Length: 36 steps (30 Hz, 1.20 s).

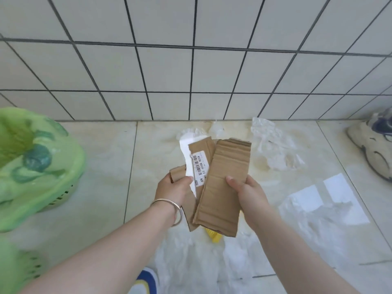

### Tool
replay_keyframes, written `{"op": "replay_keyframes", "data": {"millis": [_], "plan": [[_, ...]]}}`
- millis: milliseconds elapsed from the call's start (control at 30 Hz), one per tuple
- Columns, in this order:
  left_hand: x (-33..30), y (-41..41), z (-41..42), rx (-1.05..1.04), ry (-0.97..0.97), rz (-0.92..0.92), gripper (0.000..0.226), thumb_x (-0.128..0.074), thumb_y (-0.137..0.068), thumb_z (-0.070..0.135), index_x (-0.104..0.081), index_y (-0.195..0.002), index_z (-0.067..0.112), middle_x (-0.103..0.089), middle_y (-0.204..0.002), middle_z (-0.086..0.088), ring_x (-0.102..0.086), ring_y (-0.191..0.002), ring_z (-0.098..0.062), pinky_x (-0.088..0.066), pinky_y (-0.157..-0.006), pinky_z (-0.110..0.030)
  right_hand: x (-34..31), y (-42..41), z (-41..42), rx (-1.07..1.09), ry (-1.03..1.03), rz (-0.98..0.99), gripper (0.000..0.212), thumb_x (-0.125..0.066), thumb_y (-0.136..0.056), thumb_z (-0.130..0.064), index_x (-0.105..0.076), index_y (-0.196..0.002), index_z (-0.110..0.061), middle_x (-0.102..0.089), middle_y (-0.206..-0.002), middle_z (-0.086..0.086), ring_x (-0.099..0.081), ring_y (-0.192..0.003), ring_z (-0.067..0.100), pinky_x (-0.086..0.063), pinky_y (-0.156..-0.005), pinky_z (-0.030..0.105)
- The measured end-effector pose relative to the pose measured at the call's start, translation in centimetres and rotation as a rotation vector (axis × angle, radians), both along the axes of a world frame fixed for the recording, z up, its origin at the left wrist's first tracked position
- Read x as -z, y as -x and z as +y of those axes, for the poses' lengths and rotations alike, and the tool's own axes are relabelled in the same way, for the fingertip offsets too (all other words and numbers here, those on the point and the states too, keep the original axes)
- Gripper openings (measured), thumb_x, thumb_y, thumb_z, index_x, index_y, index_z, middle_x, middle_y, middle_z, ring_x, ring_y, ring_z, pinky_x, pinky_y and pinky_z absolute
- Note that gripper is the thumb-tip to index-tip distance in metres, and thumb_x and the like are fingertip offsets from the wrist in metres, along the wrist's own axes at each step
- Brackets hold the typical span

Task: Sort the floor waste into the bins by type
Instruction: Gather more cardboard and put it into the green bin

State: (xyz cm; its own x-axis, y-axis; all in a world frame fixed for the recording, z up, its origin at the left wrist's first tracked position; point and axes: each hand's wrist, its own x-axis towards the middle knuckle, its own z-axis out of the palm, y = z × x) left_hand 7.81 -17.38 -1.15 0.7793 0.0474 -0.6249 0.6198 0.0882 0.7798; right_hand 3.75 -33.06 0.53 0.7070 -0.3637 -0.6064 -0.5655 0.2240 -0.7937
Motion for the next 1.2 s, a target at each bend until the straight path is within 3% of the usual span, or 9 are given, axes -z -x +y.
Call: {"op": "replay_keyframes", "data": {"millis": [133,267,467,600,700,767,867,1067,1200], "plan": [[-2.1,1.9,3.6,0.0,0.005,-0.041,0.013,-0.062,-0.084,0.011,-0.068,-0.084,0.022,-0.074,-0.092,-0.002,-0.068,-0.084,-0.025,-0.052,-0.086,-0.038,-2.0,1.1,2.7,-0.168,0.093,0.022,0.007,-0.063,-0.087,-0.022,-0.064,-0.094,-0.022,-0.07,-0.097,-0.004,-0.066,-0.092,0.019,-0.052,-0.076,0.032],[-5.4,3.9,7.2,0.004,-0.03,-0.149,0.012,-0.066,-0.083,0.018,-0.066,-0.093,0.024,-0.073,-0.098,0.0,-0.068,-0.095,-0.025,-0.052,-0.094,-0.043,-5.0,2.7,6.1,-0.343,0.222,0.026,0.018,-0.065,-0.086,-0.031,-0.065,-0.099,-0.018,-0.07,-0.102,-0.001,-0.066,-0.097,0.02,-0.053,-0.091,0.042],[-11.0,6.6,13.0,0.034,-0.064,-0.321,0.017,-0.069,-0.081,0.008,-0.067,-0.086,0.024,-0.071,-0.068,0.018,-0.066,-0.059,0.008,-0.049,-0.057,-0.005,-11.5,4.3,11.8,-0.467,0.44,-0.038,0.028,-0.072,-0.078,-0.037,-0.063,-0.084,-0.012,-0.068,-0.088,0.005,-0.066,-0.086,0.026,-0.057,-0.082,0.045],[-15.4,8.6,17.6,-0.001,-0.098,-0.372,0.015,-0.068,-0.083,0.011,-0.067,-0.097,0.016,-0.07,-0.082,0.008,-0.065,-0.068,-0.001,-0.047,-0.057,-0.009,-16.1,5.2,16.3,-0.508,0.578,-0.094,0.035,-0.076,-0.071,-0.042,-0.059,-0.076,-0.013,-0.067,-0.082,0.004,-0.067,-0.083,0.025,-0.058,-0.076,0.045],[-18.9,10.4,21.1,-0.033,-0.144,-0.434,0.013,-0.067,-0.083,0.01,-0.065,-0.096,0.012,-0.067,-0.075,0.007,-0.064,-0.06,0.002,-0.045,-0.053,-0.005,-19.3,6.2,20.2,-0.559,0.667,-0.168,0.035,-0.074,-0.073,-0.044,-0.059,-0.083,-0.014,-0.064,-0.08,-0.001,-0.06,-0.071,0.014,-0.05,-0.061,0.03],[-20.9,11.8,23.4,-0.088,-0.173,-0.462,0.023,-0.071,-0.08,0.014,-0.063,-0.102,0.01,-0.067,-0.076,0.005,-0.065,-0.065,-0.003,-0.049,-0.06,-0.008,-20.8,6.9,23.0,-0.601,0.676,-0.233,0.031,-0.074,-0.074,-0.043,-0.056,-0.077,-0.017,-0.06,-0.074,-0.004,-0.054,-0.064,0.011,-0.041,-0.055,0.026],[-23.0,13.9,26.7,-0.128,-0.3,-0.461,0.041,-0.079,-0.072,0.027,-0.061,-0.105,0.011,-0.07,-0.092,-0.004,-0.065,-0.089,-0.024,-0.051,-0.081,-0.031,-22.0,8.1,27.4,-0.642,0.625,-0.308,0.028,-0.076,-0.074,-0.037,-0.054,-0.071,-0.019,-0.056,-0.067,-0.006,-0.05,-0.058,0.009,-0.035,-0.05,0.024],[-22.9,16.6,34.1,-0.223,-0.328,-0.456,0.019,-0.075,-0.077,0.021,-0.057,-0.075,0.024,-0.061,-0.072,0.009,-0.056,-0.067,-0.008,-0.041,-0.057,-0.02,-20.4,7.7,34.6,-0.78,0.454,-0.336,0.016,-0.074,-0.078,-0.015,-0.059,-0.073,-0.019,-0.063,-0.077,-0.001,-0.061,-0.067,0.018,-0.057,-0.078,0.039],[-20.2,18.5,38.6,-0.315,-0.328,-0.386,0.015,-0.076,-0.076,0.019,-0.061,-0.077,0.017,-0.063,-0.072,0.006,-0.056,-0.066,-0.007,-0.044,-0.057,-0.014,-18.1,7.9,39.0,-0.953,0.55,-0.353,0.016,-0.067,-0.082,-0.009,-0.059,-0.076,-0.021,-0.063,-0.075,-0.004,-0.06,-0.068,0.016,-0.053,-0.065,0.022]]}}
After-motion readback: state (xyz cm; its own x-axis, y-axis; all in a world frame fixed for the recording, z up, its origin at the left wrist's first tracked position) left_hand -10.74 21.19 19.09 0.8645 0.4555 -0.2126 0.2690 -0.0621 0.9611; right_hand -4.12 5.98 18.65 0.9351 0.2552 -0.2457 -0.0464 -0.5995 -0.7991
